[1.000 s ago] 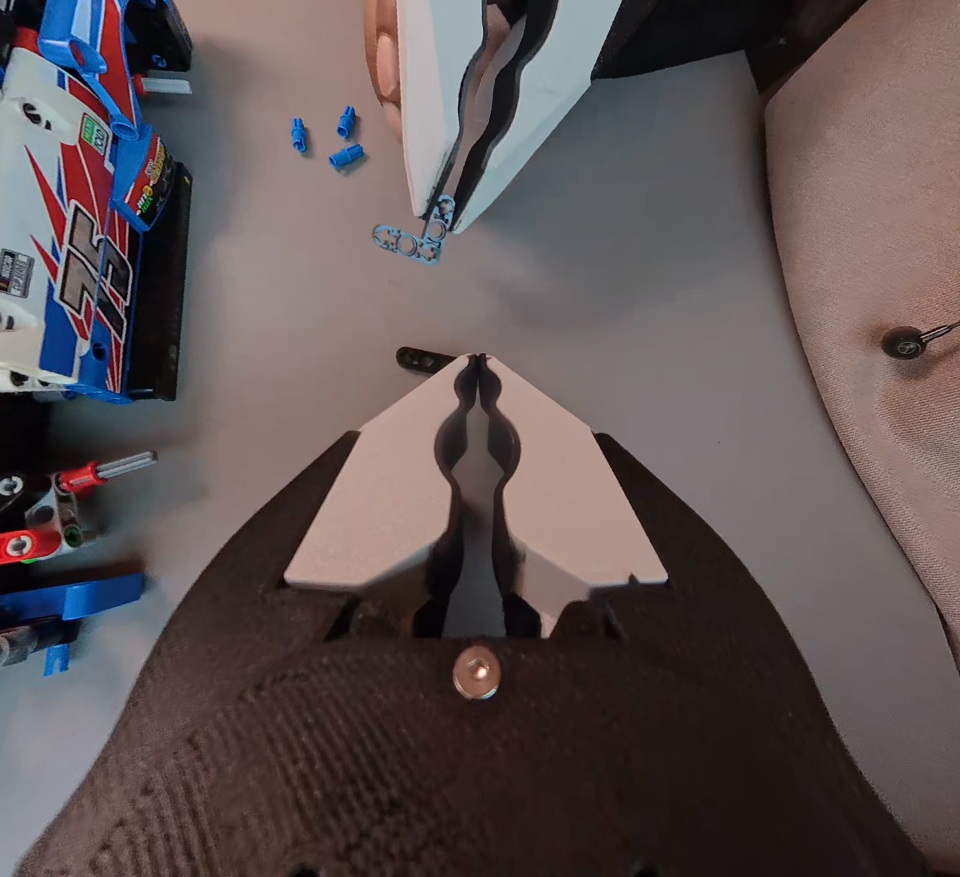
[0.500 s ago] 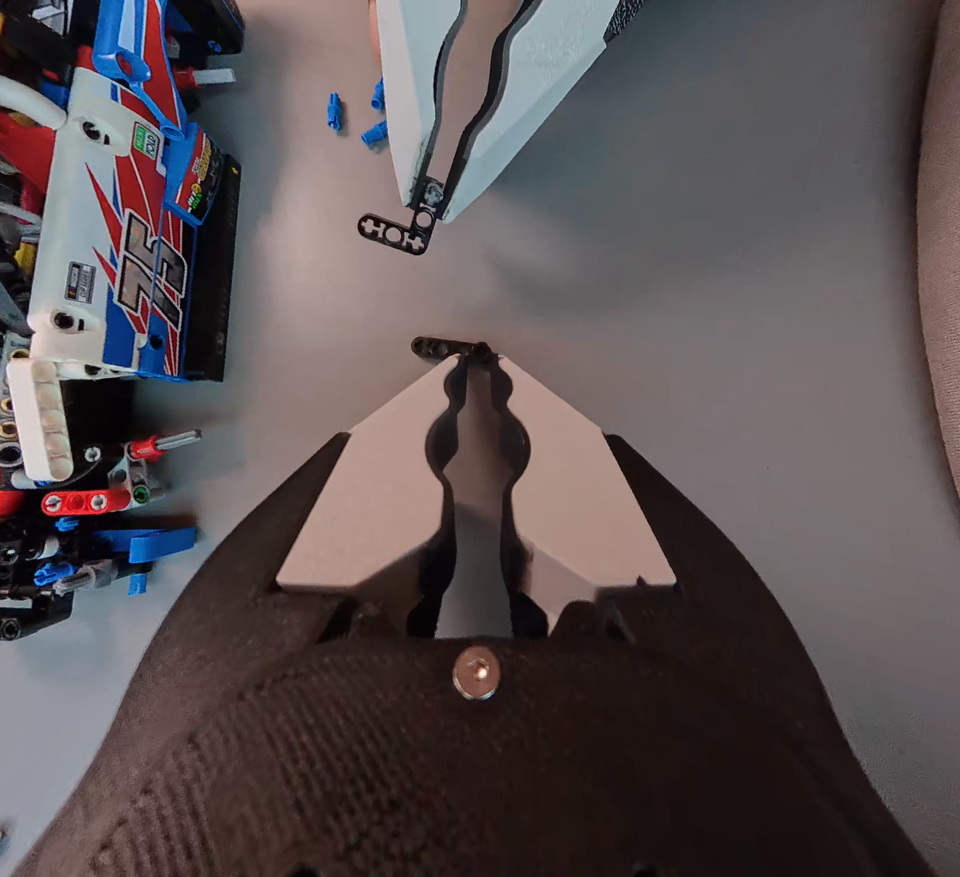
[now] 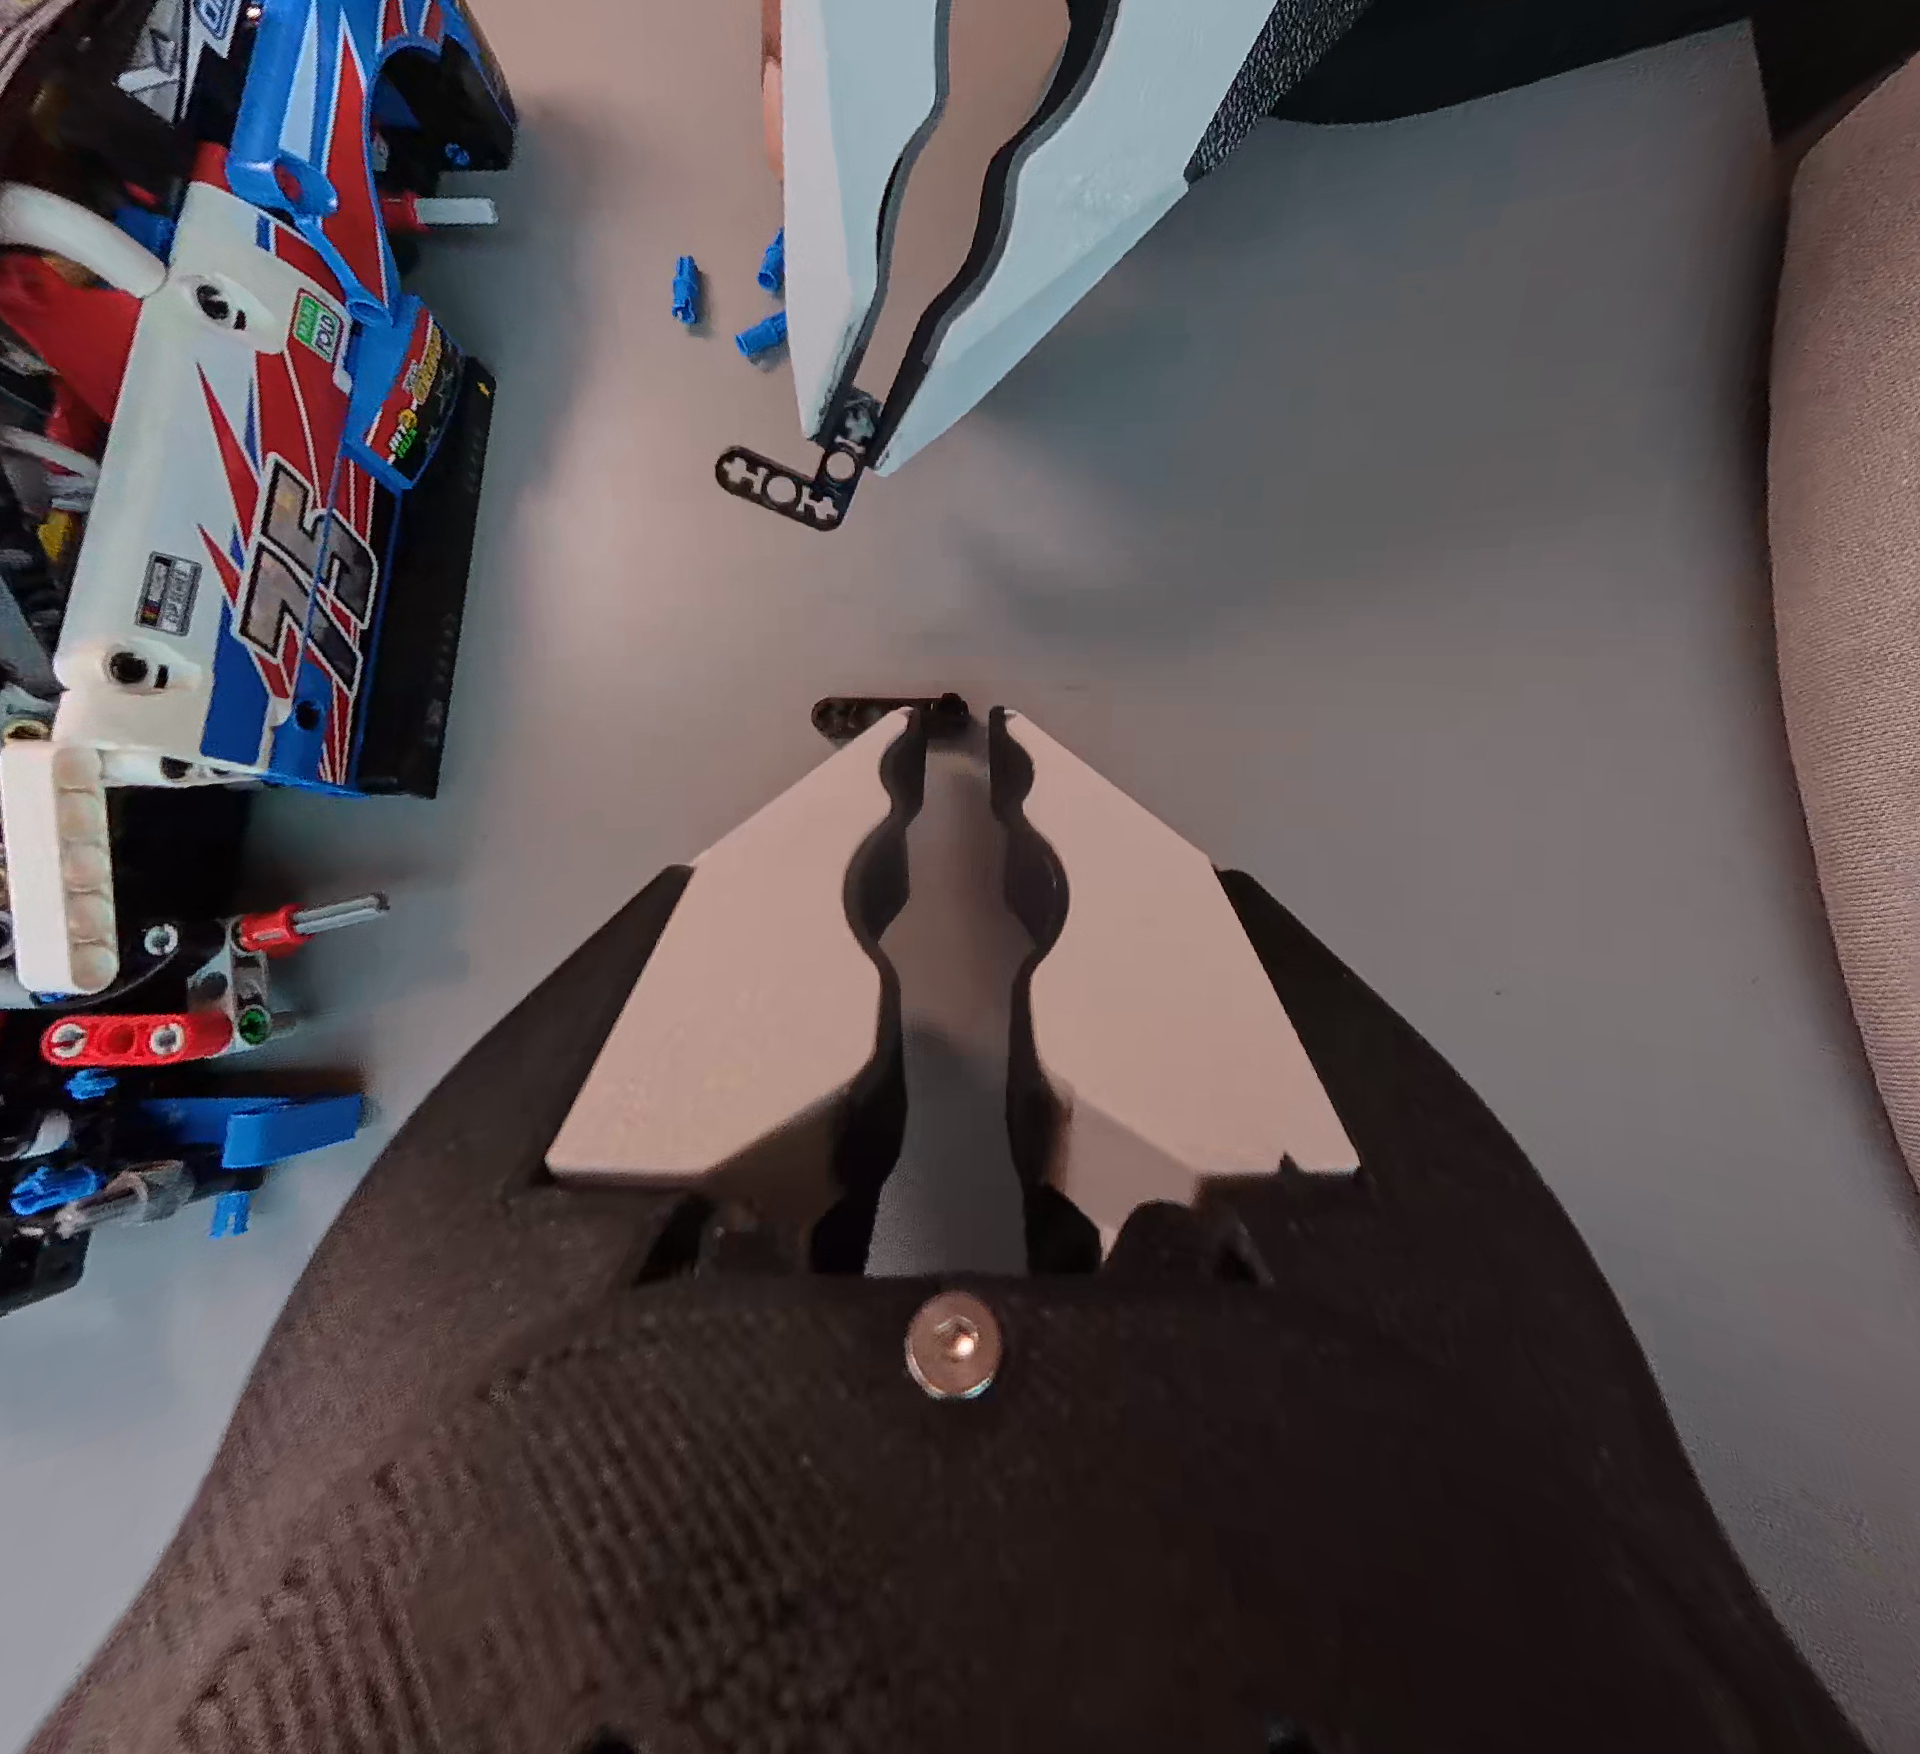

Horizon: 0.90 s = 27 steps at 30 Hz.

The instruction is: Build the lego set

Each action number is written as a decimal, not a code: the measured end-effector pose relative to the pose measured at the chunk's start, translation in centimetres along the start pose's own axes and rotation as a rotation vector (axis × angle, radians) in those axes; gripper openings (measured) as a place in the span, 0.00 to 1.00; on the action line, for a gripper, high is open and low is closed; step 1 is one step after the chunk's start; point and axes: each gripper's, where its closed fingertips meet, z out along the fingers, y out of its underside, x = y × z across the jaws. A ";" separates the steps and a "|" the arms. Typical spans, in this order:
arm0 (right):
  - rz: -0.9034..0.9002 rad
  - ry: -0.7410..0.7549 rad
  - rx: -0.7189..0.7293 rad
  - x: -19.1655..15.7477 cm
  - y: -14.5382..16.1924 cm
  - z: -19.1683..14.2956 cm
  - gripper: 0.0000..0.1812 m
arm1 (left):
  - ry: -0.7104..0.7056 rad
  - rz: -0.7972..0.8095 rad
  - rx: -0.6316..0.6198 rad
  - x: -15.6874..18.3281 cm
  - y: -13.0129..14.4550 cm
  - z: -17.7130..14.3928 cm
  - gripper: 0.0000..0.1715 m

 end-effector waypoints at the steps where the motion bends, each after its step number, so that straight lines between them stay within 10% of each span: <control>1: -0.002 0.000 -0.001 0.0 0.0 0.0 0.03 | -0.014 0.017 -0.009 0.0 -0.1 0.1 0.06; 13: -0.006 0.006 0.005 0.0 -0.2 -0.2 0.03 | -0.030 0.098 -0.078 -0.1 -0.3 0.7 0.03; 21: 0.004 0.009 0.076 0.2 -1.2 -0.7 0.03 | 0.497 -0.222 0.410 3.3 -4.9 -4.0 0.03; 27: 0.013 -0.078 0.196 -1.5 -3.4 -0.7 0.03 | 0.618 -0.121 0.286 5.4 -3.2 -2.5 0.03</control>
